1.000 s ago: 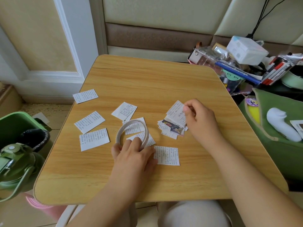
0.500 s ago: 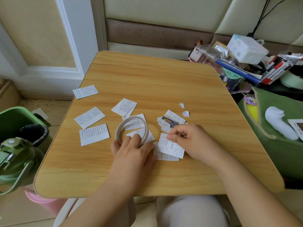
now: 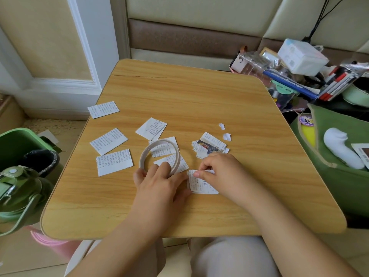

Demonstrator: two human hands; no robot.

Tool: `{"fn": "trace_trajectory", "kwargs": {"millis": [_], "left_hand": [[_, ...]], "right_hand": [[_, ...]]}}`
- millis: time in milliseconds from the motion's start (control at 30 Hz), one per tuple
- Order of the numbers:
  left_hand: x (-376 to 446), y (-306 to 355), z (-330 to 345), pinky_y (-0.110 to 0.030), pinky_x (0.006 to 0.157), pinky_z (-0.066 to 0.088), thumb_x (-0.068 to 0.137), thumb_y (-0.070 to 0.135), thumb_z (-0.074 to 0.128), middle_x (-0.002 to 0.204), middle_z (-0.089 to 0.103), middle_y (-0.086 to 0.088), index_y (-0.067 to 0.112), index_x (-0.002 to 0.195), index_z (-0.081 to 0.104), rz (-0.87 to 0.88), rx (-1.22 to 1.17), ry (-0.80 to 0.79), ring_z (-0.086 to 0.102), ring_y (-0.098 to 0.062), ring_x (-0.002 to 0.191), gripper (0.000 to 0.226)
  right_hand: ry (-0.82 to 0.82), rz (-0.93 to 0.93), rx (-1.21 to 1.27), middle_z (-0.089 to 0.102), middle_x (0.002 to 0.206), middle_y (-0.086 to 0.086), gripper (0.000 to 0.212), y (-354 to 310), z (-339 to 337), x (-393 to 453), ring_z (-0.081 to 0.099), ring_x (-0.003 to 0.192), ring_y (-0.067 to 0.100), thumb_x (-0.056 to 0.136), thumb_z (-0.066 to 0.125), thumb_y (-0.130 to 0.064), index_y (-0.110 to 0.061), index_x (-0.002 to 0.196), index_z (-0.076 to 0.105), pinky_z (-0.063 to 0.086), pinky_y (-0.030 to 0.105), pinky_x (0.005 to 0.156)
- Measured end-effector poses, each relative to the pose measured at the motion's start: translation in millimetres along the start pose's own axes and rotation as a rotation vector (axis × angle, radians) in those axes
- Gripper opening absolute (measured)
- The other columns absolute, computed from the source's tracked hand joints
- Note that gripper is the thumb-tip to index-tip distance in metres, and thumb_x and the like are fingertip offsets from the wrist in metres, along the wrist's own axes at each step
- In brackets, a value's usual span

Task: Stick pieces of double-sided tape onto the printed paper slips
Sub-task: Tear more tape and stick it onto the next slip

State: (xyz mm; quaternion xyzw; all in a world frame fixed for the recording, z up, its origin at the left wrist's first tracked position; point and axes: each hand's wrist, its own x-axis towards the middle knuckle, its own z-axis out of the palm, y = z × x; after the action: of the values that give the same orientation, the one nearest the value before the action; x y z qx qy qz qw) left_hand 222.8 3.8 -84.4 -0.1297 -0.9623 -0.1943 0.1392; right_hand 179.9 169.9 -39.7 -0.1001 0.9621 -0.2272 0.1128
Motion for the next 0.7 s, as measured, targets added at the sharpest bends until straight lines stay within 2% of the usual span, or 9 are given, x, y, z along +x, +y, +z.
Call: {"fn": "trace_trajectory", "kwargs": {"millis": [100, 333, 500, 600, 700], "left_hand": [[-1, -1, -2, -0.034, 0.072, 0.025, 0.070, 0.045, 0.059, 0.072, 0.032, 0.010, 0.032, 0.088, 0.072, -0.011, 0.005, -0.007, 0.051, -0.020, 0.068, 0.026], [0, -2, -3, -0.033, 0.073, 0.020, 0.067, 0.044, 0.063, 0.073, 0.031, 0.011, 0.031, 0.086, 0.072, -0.035, -0.003, -0.023, 0.051, -0.021, 0.069, 0.025], [0, -2, -2, -0.038, 0.072, 0.028, 0.064, 0.038, 0.080, 0.074, 0.031, 0.011, 0.030, 0.087, 0.073, -0.010, -0.010, -0.014, 0.052, -0.022, 0.069, 0.026], [0, -1, -3, -0.036, 0.072, 0.026, 0.066, 0.041, 0.067, 0.073, 0.030, 0.011, 0.030, 0.085, 0.073, -0.019, -0.008, -0.007, 0.051, -0.021, 0.068, 0.023], [0, -1, -3, -0.036, 0.071, 0.026, 0.064, 0.041, 0.066, 0.073, 0.030, 0.011, 0.030, 0.085, 0.073, -0.013, 0.006, -0.009, 0.051, -0.021, 0.067, 0.024]], "right_hand": [[0.002, -0.012, -0.085, 0.054, 0.083, -0.012, 0.021, -2, -1, 0, 0.046, 0.084, 0.006, 0.090, 0.062, -0.039, -0.020, 0.083, 0.067, 0.034, 0.025, 0.071], [0.030, 0.001, -0.182, 0.057, 0.089, -0.008, 0.023, -7, 2, -3, 0.053, 0.089, 0.012, 0.088, 0.061, -0.043, -0.021, 0.085, 0.064, 0.043, 0.030, 0.075], [0.041, -0.008, -0.260, 0.059, 0.102, -0.004, 0.023, -11, 3, -6, 0.053, 0.100, 0.016, 0.091, 0.056, -0.045, -0.023, 0.094, 0.060, 0.038, 0.029, 0.076], [0.067, -0.038, -0.303, 0.059, 0.103, -0.006, 0.020, -15, 3, -8, 0.052, 0.100, 0.016, 0.092, 0.054, -0.045, -0.025, 0.091, 0.051, 0.034, 0.028, 0.075], [0.079, -0.045, -0.291, 0.057, 0.097, -0.007, 0.023, -17, 2, -13, 0.050, 0.091, 0.014, 0.093, 0.053, -0.045, -0.025, 0.086, 0.042, 0.029, 0.028, 0.069]]}}
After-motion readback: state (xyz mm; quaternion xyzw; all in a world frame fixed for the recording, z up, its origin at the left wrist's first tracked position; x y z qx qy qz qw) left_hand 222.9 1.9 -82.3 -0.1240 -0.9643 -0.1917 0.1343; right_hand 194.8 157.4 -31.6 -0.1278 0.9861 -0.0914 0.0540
